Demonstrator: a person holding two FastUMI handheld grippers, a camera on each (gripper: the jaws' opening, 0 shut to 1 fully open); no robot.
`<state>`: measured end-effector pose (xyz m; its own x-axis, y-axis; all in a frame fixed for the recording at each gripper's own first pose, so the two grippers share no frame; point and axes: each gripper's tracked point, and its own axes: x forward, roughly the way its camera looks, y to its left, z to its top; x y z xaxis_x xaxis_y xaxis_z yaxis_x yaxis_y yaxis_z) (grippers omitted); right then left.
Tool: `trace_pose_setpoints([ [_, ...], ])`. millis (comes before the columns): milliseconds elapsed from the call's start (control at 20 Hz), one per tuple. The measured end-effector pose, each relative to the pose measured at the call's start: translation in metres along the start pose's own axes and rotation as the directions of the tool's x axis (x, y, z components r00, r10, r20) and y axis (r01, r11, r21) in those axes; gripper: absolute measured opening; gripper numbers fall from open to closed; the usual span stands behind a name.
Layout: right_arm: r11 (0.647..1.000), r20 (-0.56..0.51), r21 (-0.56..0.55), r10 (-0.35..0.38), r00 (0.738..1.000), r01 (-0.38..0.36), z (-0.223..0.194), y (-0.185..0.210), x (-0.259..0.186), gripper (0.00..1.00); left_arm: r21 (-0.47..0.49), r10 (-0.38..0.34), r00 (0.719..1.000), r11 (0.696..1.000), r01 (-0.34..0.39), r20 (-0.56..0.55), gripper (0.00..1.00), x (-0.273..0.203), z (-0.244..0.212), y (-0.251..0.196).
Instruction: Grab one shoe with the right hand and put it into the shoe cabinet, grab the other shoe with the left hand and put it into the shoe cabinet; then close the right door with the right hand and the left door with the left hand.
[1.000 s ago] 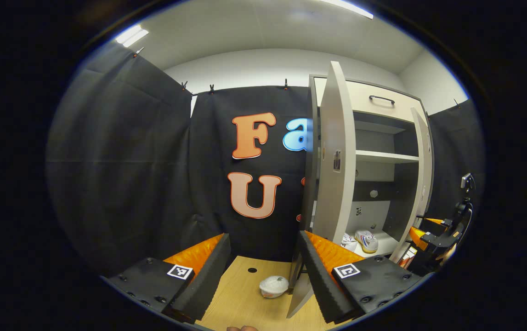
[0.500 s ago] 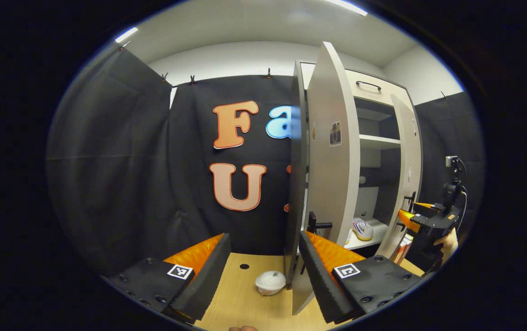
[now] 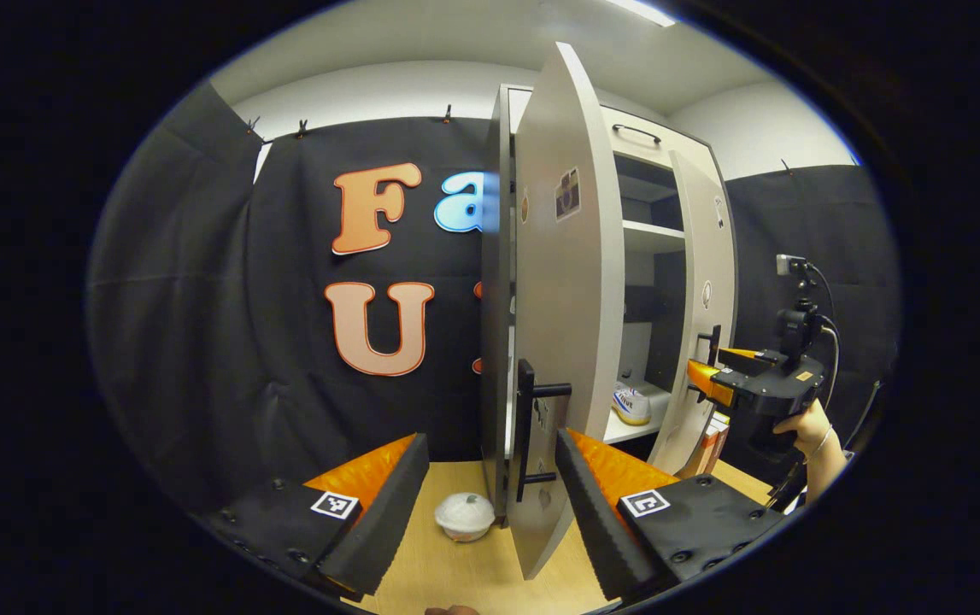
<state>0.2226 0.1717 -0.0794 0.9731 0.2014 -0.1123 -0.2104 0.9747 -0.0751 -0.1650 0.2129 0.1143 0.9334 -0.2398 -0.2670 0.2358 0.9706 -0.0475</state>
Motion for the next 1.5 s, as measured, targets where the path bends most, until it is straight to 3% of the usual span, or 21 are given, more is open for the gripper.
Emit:
trace_pose_setpoints([
  [150, 1.000, 0.031, 0.004, -0.015, 0.999, 0.015, 0.006, 0.000, -0.021, 0.92, -0.020, -0.068, 0.998, 0.997, 0.068, -0.012, 0.96, 0.007, -0.010, -0.011],
  [300, 0.999, 0.059, 0.017, -0.043, 0.997, 0.042, 0.013, -0.009, -0.041, 0.92, -0.018, -0.081, 0.997, 0.997, 0.081, 0.000, 0.94, 0.013, -0.008, -0.010],
  [700, 0.991, 0.094, 0.062, -0.123, 0.988, 0.118, 0.030, -0.052, -0.086, 0.92, -0.040, -0.231, 0.973, 0.972, 0.231, 0.003, 0.96, 0.029, -0.010, -0.059],
  [1050, 0.986, 0.091, 0.059, -0.163, 0.982, 0.158, 0.035, -0.086, -0.107, 0.92, -0.028, -0.189, 0.982, 0.981, 0.189, 0.008, 0.96, 0.046, -0.010, -0.076],
  [1500, 0.991, 0.065, 0.005, -0.130, 0.989, 0.130, 0.026, -0.089, -0.122, 0.92, -0.061, -0.192, 0.981, 0.980, 0.192, 0.002, 0.96, 0.057, -0.013, -0.091],
])
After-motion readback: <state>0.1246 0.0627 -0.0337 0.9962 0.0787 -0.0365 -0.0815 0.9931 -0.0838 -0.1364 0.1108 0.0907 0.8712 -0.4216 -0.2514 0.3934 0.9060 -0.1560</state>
